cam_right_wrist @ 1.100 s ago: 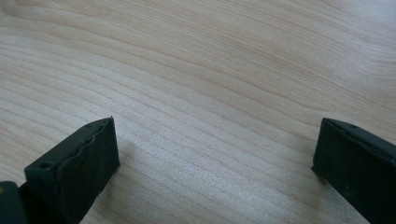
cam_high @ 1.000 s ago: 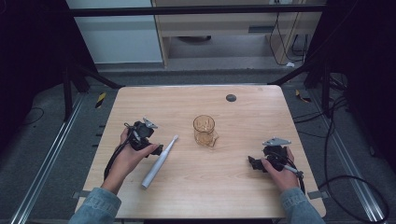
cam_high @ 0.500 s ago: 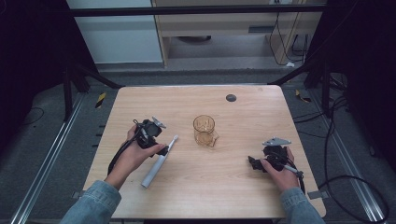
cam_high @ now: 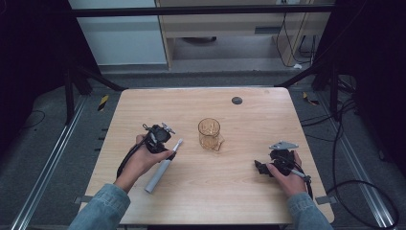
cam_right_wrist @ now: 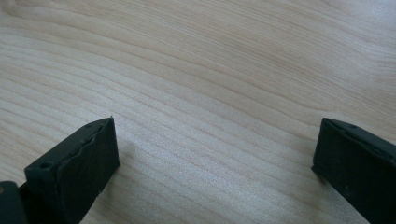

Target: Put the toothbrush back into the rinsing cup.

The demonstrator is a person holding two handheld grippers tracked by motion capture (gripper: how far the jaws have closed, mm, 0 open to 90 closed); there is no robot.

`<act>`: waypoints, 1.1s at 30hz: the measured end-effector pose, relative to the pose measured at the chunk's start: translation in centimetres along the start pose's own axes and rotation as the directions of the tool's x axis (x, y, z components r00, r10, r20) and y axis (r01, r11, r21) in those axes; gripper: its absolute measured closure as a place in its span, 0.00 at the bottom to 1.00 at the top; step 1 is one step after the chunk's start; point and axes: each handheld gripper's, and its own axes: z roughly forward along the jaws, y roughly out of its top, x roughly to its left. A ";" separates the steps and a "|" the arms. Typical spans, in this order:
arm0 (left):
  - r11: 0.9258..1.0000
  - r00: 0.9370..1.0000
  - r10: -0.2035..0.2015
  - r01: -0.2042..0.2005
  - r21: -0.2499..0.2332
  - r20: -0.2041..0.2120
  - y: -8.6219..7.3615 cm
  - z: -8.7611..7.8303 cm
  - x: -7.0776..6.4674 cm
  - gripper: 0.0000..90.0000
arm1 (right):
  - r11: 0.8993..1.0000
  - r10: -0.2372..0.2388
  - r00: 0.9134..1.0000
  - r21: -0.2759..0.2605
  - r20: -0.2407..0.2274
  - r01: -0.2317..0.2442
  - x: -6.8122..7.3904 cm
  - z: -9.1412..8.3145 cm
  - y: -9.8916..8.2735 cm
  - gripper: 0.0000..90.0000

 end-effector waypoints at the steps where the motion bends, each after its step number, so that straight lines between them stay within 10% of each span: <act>1: 1.000 1.000 -0.002 0.002 0.004 0.005 0.0 0.2 0.0 0.39 | 1.000 0.000 1.000 0.000 0.000 0.000 0.0 0.0 0.0 0.00; 9: 0.997 0.999 -0.003 -0.001 0.082 0.042 -0.2 1.7 -0.2 0.56 | 1.000 0.000 1.000 0.000 0.000 0.000 0.0 0.0 0.0 0.00; 33: 0.991 0.997 -0.032 0.023 0.131 0.065 -0.6 3.4 0.3 0.64 | 1.000 -0.002 1.000 0.000 0.000 0.002 0.0 0.0 0.0 0.00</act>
